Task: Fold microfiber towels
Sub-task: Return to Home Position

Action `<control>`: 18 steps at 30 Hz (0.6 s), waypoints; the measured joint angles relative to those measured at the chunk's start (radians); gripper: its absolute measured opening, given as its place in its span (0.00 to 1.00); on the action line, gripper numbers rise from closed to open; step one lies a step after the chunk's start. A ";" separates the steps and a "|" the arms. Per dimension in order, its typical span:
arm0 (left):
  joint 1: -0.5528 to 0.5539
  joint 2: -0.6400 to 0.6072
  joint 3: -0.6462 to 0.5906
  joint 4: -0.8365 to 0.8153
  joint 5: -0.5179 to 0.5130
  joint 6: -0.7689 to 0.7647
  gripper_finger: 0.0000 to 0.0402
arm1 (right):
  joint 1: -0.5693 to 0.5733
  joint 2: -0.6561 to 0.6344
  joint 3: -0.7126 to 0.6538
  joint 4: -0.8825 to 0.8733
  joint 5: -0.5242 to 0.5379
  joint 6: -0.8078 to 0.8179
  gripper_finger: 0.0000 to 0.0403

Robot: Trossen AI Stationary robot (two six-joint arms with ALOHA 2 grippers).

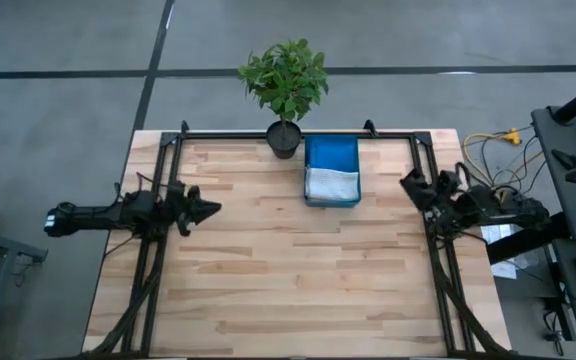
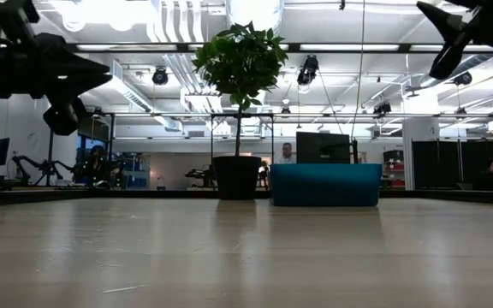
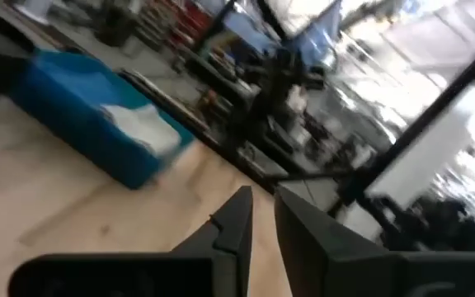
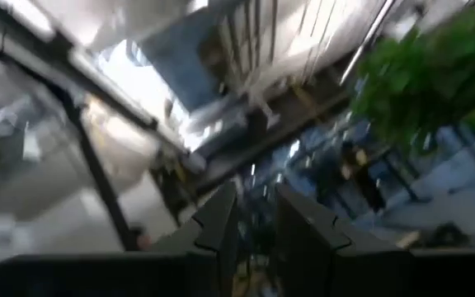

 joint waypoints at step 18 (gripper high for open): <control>0.000 0.096 0.002 -0.011 0.217 0.019 0.10 | 0.000 0.008 0.000 -0.399 -0.102 -0.265 0.20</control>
